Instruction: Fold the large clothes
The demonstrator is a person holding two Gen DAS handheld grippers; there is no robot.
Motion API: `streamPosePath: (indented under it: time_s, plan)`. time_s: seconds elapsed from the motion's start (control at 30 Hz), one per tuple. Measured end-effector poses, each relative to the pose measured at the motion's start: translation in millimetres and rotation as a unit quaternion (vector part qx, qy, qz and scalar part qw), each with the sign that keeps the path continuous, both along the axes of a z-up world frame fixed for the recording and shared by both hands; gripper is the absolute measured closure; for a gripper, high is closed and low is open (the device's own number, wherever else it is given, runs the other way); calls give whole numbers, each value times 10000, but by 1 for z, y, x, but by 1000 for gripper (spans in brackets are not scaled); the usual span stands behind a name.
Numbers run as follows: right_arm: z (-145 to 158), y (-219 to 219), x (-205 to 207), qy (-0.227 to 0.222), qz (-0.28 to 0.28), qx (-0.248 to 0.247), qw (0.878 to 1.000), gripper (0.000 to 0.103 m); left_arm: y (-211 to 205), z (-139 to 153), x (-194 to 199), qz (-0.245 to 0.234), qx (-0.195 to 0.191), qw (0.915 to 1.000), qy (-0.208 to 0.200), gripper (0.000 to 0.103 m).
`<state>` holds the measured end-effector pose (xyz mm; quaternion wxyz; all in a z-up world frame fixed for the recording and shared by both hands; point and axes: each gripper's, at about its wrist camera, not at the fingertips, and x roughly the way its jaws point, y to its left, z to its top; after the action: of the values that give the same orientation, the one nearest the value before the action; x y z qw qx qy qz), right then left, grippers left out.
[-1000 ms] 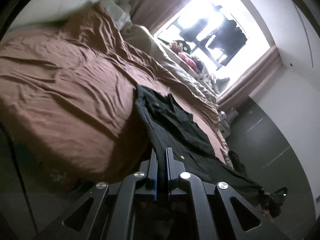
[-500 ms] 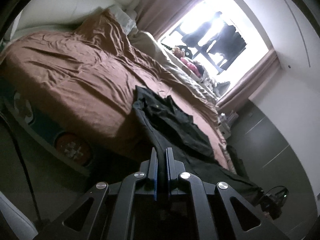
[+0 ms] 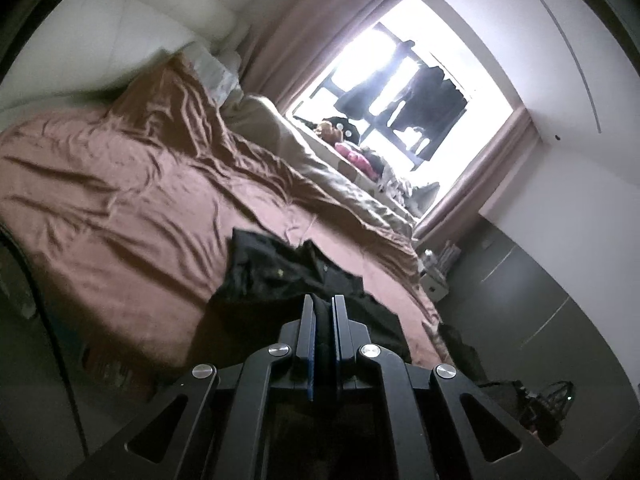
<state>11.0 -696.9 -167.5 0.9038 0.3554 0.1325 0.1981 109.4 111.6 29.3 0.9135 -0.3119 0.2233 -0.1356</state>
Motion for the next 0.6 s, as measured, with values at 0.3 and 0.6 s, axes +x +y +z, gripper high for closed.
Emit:
streamPosePath:
  time_s: [0.3,0.6]
  plan:
    - [24,9,80,-128,33,-31,9999,103,1,32,73,157,-1,9998,-95,97]
    - [44,14,174,21,80,-133,9999,103,-11,49,157,175,86,9998,6,97]
